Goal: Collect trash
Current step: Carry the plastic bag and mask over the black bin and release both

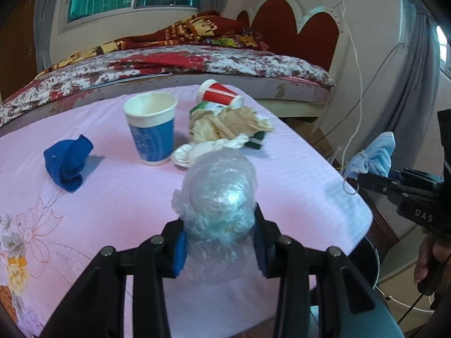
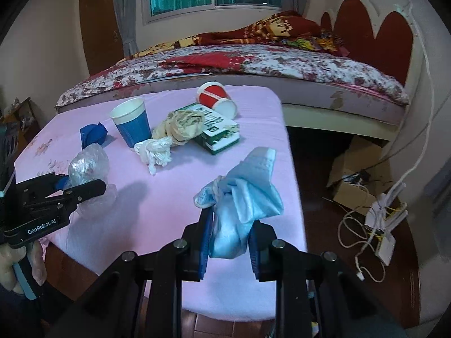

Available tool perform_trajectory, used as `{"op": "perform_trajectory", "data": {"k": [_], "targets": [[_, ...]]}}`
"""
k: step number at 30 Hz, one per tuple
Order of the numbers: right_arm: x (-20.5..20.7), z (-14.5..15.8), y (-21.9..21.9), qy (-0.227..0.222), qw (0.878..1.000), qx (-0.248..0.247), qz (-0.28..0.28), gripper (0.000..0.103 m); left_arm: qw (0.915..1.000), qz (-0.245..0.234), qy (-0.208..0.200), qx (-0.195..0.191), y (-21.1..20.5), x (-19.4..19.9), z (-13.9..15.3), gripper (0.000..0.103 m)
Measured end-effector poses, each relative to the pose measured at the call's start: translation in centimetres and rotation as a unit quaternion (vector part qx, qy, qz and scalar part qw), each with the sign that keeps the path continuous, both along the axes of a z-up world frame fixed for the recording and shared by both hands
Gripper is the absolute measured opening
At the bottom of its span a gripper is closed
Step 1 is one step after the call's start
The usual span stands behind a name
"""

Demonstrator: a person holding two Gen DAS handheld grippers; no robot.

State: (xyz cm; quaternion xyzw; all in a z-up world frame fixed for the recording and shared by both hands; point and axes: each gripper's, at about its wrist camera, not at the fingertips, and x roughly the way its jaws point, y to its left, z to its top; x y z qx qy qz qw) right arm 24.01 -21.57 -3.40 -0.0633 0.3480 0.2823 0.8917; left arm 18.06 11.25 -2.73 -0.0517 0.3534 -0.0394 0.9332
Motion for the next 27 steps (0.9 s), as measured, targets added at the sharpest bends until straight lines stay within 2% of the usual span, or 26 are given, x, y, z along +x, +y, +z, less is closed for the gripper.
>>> {"op": "perform_trajectory", "data": {"k": [9, 27], "targets": [[-2.7, 0.8, -6.2, -0.002, 0.998, 0.013, -0.056, 0.026, 0.9991, -0.041, -0.008, 0.005, -4.3, -1.4, 0.7, 0.04], [-5.9, -0.5, -15.8, 0.005, 0.992, 0.011, -0.128, 0.026, 0.9919, -0.126, -0.014, 0.014, -14.7, -2.5, 0.8, 0.04]]}}
